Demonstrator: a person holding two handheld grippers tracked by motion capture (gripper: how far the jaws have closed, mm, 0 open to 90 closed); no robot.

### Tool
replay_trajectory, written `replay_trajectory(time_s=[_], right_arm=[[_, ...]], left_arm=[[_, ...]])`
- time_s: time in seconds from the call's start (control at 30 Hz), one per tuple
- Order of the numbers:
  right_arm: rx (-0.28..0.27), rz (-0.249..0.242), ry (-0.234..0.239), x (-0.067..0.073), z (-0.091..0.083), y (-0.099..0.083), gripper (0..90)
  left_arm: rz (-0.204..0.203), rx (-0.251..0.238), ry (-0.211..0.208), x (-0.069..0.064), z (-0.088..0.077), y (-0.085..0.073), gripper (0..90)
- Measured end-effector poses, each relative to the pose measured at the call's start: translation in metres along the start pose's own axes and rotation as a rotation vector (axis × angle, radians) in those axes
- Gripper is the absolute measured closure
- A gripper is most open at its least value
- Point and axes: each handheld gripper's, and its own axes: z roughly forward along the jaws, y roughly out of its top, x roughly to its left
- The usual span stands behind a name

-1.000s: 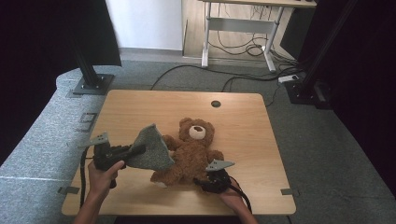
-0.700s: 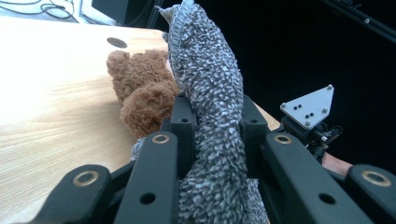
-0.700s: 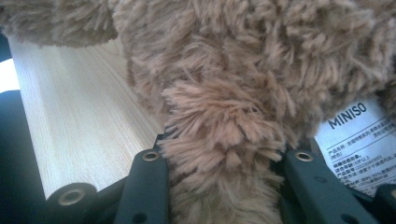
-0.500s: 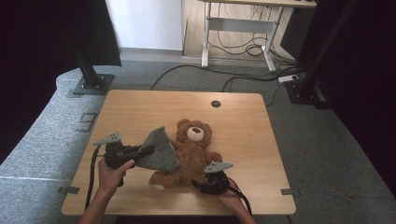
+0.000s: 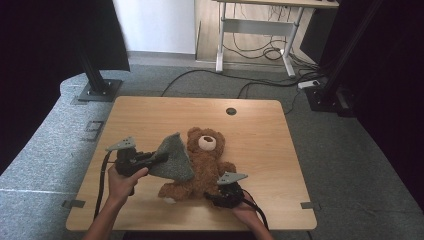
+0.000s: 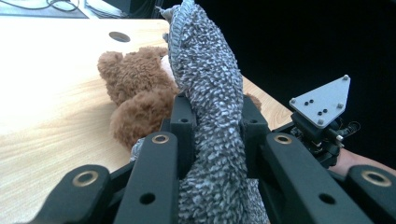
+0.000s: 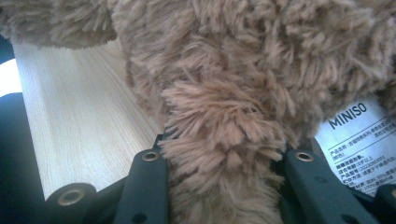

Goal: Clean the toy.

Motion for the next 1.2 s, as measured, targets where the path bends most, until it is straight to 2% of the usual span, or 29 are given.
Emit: replay_trajectory(time_s=[0.33,0.43,0.57,0.73,0.97,1.2], right_arm=[[-0.001,0.002,0.003,-0.001,0.001,0.000,64.4],[-0.002,0.000,0.005,-0.001,0.001,0.000,64.4],[-0.004,-0.003,0.005,-0.001,0.001,0.000,64.4],[-0.005,-0.005,0.009,-0.002,0.001,0.000,64.4],[-0.006,-0.006,0.010,-0.002,0.001,0.000,64.4],[-0.005,-0.003,0.014,-0.002,0.001,0.000,64.4]], left_arm=[[0.040,0.041,0.009,-0.008,0.023,0.013,73.0],[0.036,0.058,0.010,-0.007,0.033,0.013,72.9],[0.045,0.102,0.040,-0.005,0.043,0.006,73.0],[0.025,0.129,0.073,0.001,0.050,-0.006,72.9],[0.042,0.125,0.150,0.007,0.051,-0.008,73.1],[0.004,0.134,0.187,0.023,0.046,-0.016,73.2]])
